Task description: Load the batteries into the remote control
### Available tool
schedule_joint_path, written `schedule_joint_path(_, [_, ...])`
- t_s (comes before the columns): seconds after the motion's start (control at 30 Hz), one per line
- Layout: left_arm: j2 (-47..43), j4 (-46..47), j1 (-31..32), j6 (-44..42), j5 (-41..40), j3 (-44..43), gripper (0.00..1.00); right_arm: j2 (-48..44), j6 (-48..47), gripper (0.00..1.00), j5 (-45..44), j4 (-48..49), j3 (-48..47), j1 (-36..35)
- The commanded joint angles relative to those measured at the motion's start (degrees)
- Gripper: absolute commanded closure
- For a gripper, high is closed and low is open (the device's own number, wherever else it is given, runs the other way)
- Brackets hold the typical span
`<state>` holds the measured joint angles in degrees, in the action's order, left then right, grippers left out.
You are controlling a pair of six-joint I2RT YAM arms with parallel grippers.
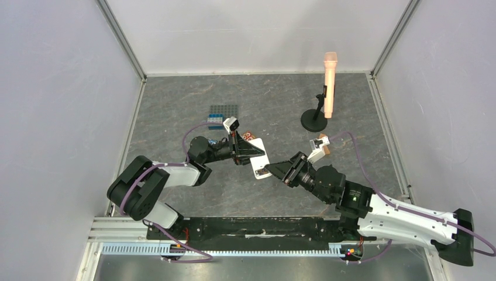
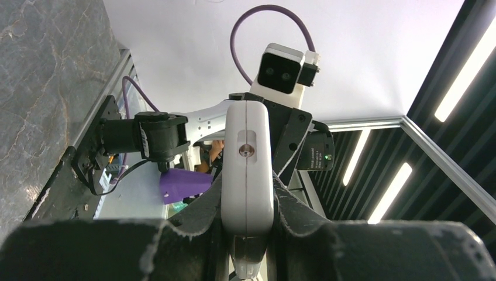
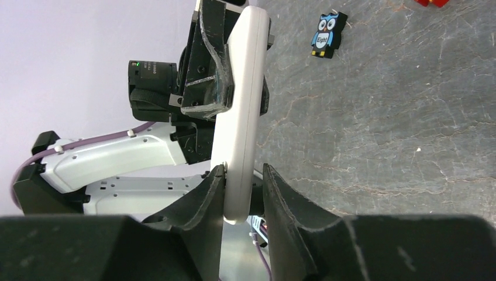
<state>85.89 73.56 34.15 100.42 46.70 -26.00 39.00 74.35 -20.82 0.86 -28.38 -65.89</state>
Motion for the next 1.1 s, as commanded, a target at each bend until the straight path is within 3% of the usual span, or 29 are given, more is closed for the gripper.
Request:
schedule_joint_path(0.0, [-0.94,6.51,0.22,4.51,-2.49,-0.74,0.98,4.19,-5.25,0.71,1.02,-7.18,-2.82,-0.05])
schedule_joint_path(0.2, [-1.55,4.97,0.26,3.59,-2.99,-1.13,0.98,4.62,-6.35,0.71,1.13,-7.37,-3.52,-0.05])
schedule_joint_path(0.4, [-3.89,-5.78,0.24,-5.43,-1.02,-1.53,0.98,2.15,-6.71,0.26,-0.74,-7.82,-5.53,-0.03])
schedule_joint_path(0.47, [-5.73,-11.85,0.26,-10.22,-0.44,-1.82,0.98,0.25,-8.26,0.2,-0.72,-5.61,-5.38,-0.03])
schedule_joint_path(0.63, [-11.31,-30.29,0.04,-24.93,0.09,-3.73,0.98,-2.49,-10.38,0.18,-1.11,-6.28,-6.81,-0.07])
schedule_joint_path(0.87, [-20.84,-59.59,-0.14,-45.59,-3.82,-8.98,0.98,-3.08,-13.98,0.18,-5.54,-15.86,-10.51,-0.03])
schedule_joint_path(1.07, [-28.71,-68.51,-0.49,-49.93,-8.18,-6.99,0.98,4.27,-21.92,0.19,-7.95,-29.59,-17.59,1.37])
